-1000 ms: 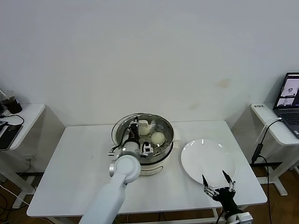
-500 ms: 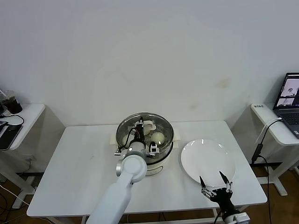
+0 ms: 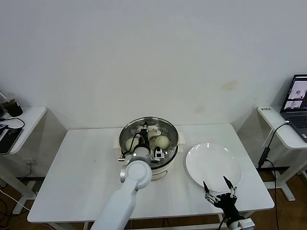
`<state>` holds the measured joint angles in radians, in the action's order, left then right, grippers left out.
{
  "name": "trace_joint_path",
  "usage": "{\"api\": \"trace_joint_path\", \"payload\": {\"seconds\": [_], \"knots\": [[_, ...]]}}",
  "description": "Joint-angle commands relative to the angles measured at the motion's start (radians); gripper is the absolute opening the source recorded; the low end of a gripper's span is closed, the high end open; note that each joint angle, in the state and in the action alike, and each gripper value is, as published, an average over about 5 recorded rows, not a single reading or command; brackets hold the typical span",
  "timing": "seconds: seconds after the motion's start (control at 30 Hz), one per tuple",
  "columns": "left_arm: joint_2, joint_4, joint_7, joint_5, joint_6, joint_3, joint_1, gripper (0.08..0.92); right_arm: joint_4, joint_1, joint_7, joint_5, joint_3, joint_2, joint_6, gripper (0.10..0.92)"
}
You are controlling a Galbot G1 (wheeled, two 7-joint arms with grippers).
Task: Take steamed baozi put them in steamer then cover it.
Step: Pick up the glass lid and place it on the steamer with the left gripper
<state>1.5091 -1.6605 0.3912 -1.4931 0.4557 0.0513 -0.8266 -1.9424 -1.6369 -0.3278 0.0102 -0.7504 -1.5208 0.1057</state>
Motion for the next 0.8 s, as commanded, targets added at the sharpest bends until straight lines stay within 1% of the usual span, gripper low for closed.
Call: {"api": "trace_joint_path", "payload": {"seconds": [0.03,0.43,0.8], "knots": [[0.013,0.004,-0.022,-0.014,-0.005,0.005,-0.01,0.14,-0.001,0.0,-0.001,-0.003,0.007,-0.001,0.001,0.823],[0.042,0.022,-0.102,-0.065,-0.036,0.025,-0.03,0.14,0.0,0.0,-0.004,-0.004,0.013,0.002,0.003,0.823],[0.061,0.009,-0.129,-0.078,-0.047,0.035,-0.068,0.14,-0.004,-0.002,-0.008,-0.005,0.019,0.006,0.003,0.823]]}}
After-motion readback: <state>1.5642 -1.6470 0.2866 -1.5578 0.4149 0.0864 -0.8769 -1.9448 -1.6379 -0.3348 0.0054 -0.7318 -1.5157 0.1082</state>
